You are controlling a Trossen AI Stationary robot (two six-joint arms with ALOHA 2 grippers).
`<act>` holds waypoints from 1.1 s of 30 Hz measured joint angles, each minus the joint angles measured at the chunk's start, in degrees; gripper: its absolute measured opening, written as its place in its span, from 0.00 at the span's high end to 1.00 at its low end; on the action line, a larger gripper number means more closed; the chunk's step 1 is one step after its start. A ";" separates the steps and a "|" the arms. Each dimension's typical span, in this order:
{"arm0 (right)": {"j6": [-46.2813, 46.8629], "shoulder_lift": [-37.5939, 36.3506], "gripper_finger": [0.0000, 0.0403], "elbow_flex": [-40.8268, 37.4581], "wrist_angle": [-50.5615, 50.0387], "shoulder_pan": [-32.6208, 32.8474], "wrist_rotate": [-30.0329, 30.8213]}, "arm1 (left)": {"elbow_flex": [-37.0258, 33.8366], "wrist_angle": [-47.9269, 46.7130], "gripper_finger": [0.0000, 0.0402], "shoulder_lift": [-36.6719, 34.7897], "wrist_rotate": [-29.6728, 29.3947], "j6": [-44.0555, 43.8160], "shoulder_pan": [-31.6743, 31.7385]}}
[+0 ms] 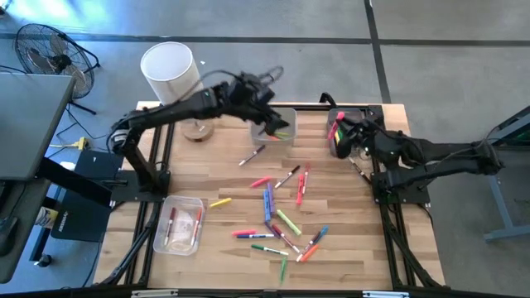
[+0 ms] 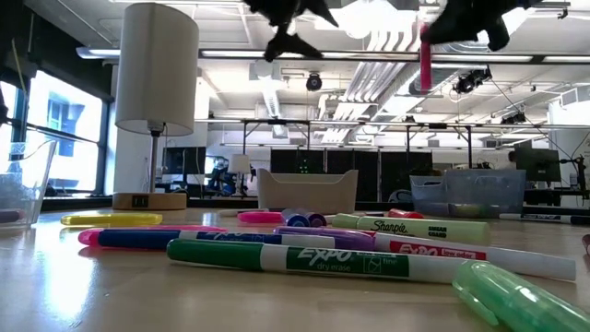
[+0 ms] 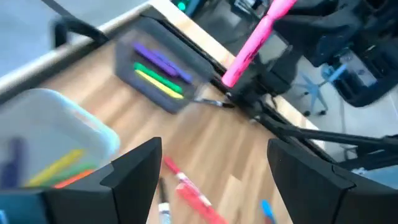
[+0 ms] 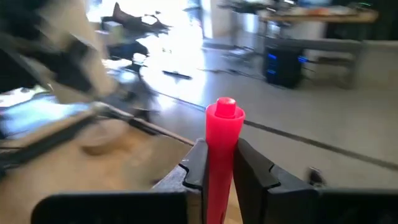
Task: Pick & Place Markers
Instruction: Put the pink highlighter pen into the black bin, then put the black marker pen into the transparent bin
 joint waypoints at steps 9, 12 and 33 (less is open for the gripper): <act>16.91 3.04 0.90 0.00 -18.70 -18.36 -6.71 | 0.23 -8.59 0.28 -2.28 5.52 10.23 9.10; 19.44 6.87 0.91 0.00 -22.61 -24.73 -12.16 | 0.21 -8.81 0.28 -2.09 8.88 12.68 11.07; 18.03 24.26 0.71 0.00 -22.68 -40.22 -33.22 | 0.21 -16.14 0.28 -2.09 9.84 25.51 14.10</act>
